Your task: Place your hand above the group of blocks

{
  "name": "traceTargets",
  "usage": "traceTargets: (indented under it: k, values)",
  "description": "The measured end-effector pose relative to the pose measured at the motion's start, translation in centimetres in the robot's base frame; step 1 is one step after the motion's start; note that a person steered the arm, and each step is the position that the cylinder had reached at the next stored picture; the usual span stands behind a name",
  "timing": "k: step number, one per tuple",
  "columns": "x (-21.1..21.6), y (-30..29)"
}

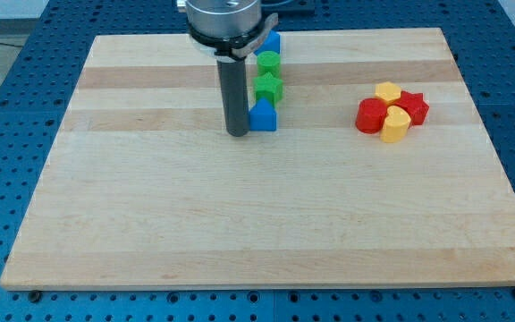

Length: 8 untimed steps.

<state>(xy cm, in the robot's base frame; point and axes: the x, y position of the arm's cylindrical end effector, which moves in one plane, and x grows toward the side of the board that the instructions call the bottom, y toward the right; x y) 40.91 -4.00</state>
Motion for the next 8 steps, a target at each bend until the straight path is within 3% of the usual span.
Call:
traceTargets:
  k: [2,3,4,5,8]
  values:
    - [0.4,1.2]
    - [4.0,2.5]
    - [5.2,7.3]
    - [3.7,10.4]
    - [-9.0,10.7]
